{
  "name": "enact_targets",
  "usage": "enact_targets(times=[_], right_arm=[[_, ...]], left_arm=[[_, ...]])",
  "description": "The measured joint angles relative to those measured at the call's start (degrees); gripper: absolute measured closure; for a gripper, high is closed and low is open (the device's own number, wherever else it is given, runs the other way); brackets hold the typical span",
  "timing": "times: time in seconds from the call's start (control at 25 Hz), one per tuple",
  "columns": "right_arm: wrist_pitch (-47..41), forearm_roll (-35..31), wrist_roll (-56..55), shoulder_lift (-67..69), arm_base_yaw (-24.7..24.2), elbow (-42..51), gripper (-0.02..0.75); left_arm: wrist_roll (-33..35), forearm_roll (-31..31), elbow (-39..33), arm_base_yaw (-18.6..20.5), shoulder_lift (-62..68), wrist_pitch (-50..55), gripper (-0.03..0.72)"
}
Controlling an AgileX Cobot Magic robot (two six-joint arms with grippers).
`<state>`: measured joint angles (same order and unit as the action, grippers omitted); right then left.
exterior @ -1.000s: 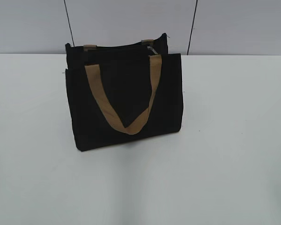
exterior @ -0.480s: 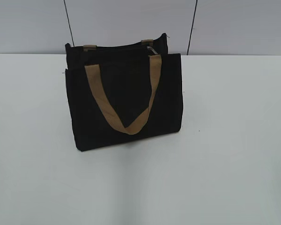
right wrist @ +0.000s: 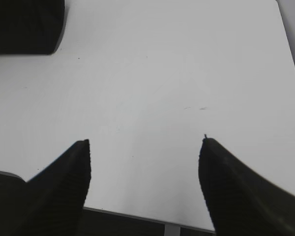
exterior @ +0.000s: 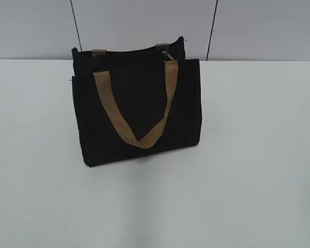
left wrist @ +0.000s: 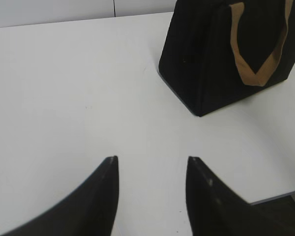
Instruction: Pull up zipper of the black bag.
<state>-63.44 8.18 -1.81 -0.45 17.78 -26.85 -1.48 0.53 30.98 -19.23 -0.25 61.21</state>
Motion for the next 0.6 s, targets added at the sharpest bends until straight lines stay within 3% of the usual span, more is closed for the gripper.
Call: enact_targets(times=[0.24,0.6], right_arm=[[0.0,-0.1,0.0,0.0,-2.4,0.0,0.216],[0.0,-0.1,0.0,0.0,-11.4,0.0,0.216]], left_arm=[[0.0,0.0,0.0,2.0,0.0,0.0,0.358],[0.0,0.0,0.0,11.9,0.0,0.0,0.365]])
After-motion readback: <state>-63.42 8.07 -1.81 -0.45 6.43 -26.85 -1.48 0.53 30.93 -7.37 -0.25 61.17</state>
